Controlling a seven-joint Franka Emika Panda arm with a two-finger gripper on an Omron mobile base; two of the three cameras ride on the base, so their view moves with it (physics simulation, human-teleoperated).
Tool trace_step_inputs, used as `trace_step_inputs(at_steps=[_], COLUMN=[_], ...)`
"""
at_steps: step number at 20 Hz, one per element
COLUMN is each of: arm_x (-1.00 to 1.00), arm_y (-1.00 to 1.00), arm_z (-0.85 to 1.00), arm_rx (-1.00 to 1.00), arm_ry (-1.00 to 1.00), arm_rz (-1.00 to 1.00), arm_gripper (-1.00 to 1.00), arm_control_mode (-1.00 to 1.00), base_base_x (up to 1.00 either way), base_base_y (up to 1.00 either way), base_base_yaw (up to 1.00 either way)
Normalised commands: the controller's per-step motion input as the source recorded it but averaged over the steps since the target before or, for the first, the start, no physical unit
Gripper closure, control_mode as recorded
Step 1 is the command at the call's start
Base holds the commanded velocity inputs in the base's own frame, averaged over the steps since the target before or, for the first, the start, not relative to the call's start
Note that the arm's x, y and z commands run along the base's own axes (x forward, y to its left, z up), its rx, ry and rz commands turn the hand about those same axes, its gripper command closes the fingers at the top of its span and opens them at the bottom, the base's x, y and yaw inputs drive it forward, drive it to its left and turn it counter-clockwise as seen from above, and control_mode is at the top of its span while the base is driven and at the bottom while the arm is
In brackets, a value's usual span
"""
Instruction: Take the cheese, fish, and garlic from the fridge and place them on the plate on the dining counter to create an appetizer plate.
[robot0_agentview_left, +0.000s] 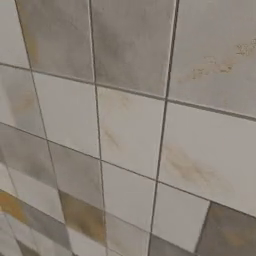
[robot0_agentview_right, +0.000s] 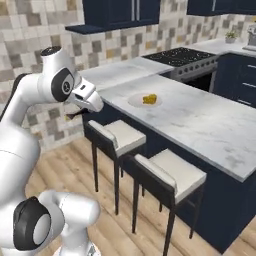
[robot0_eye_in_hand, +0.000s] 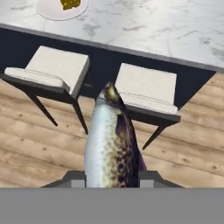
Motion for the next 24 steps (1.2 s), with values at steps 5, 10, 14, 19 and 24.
trace_step_inputs(at_steps=[5, 10, 14, 19, 24], arm_x=[0.00, 0.00, 0.00, 0.00, 0.00], arm_y=[0.00, 0.00, 0.00, 0.00, 0.00], arm_z=[0.00, 0.00, 0.00, 0.00, 0.00], arm_rx=[0.00, 0.00, 0.00, 0.00, 0.00], arm_ry=[0.00, 0.00, 0.00, 0.00, 0.00], arm_rz=[0.00, 0.00, 0.00, 0.00, 0.00], arm_gripper=[1.00, 1.00, 1.00, 1.00, 1.00], arm_control_mode=[1.00, 1.00, 1.00, 1.00, 1.00], base_base_x=[0.46, 0.39, 0.59, 0.76, 1.00], base_base_y=[0.91, 0.99, 0.94, 0.88, 0.60], base_base_yaw=[-0.60, -0.56, -0.54, -0.51, -0.29])
